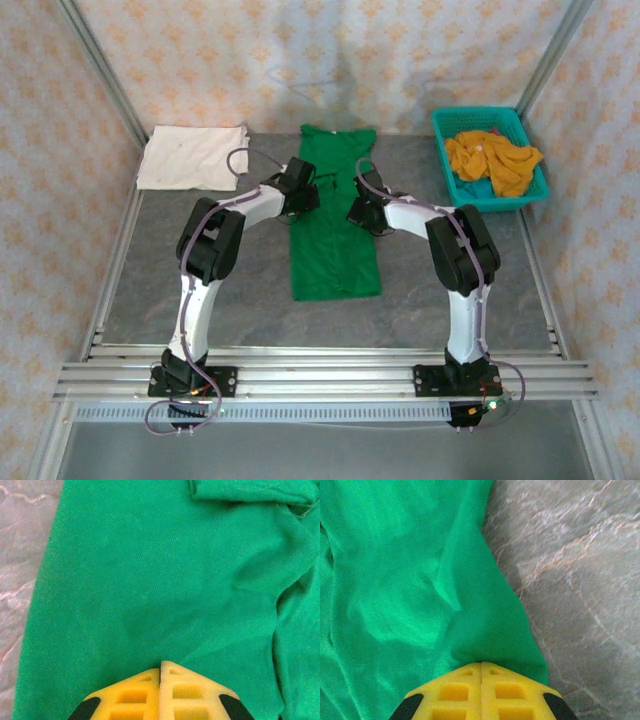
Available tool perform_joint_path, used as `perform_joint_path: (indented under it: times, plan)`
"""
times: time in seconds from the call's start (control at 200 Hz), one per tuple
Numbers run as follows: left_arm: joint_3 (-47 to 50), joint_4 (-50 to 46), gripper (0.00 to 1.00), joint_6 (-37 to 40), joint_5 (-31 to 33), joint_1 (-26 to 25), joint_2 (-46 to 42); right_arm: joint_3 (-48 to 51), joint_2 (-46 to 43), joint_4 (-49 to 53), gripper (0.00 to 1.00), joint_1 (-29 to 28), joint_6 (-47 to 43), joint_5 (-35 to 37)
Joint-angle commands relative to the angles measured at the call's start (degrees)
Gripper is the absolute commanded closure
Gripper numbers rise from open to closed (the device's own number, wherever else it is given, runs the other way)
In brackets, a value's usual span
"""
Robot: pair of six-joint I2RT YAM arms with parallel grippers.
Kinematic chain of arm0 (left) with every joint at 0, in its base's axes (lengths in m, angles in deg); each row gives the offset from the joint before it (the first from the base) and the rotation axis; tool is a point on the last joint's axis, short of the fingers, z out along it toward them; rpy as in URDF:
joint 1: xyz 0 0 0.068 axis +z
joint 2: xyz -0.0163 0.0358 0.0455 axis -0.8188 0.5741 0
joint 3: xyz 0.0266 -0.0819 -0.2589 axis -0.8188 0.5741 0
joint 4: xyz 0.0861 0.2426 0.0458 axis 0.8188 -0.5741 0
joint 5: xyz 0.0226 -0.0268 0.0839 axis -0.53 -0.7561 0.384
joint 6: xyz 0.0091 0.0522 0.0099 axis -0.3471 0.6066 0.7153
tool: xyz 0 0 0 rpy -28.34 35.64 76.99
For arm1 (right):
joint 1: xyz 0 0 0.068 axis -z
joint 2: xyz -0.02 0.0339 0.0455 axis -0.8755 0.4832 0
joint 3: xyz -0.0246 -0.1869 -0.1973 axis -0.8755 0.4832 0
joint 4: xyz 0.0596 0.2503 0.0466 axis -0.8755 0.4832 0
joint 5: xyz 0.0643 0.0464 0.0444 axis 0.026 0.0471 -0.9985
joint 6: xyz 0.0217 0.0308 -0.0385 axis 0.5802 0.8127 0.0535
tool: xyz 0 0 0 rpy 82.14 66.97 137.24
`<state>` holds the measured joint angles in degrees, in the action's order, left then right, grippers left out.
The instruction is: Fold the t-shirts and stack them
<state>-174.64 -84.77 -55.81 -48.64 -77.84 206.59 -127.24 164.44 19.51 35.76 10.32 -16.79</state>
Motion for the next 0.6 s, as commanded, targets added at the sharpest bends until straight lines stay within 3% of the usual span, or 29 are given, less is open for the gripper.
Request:
perform_joint_path:
  times: [0.0, 0.135, 0.23, 0.385, 0.596]
  plan:
    - [5.11, -5.81, 0.96, 1.2, 0.17, -0.54, -8.61, 4.58, -7.67, 3.77, 0.98, -0.32, 0.96, -5.02]
    - [18.79, -5.12, 0.77, 1.46, -0.76, -2.67, -23.8, 16.98, -21.03, -1.31, 0.82, -0.32, 0.25, -9.3]
    - [29.75, -4.32, 0.63, 0.86, -5.85, -3.19, -32.09, 26.99, -28.7, -5.15, 0.74, -0.33, 2.0, -12.24]
    - [39.55, -12.03, 0.58, 0.78, -8.52, -5.94, -36.61, 41.13, -35.9, -13.38, 0.71, -0.49, 5.76, -12.48]
    - [43.34, -13.18, 0.57, -3.97, -9.73, -11.9, -37.02, 43.68, -35.6, -13.46, 0.68, -0.41, 5.17, -11.35]
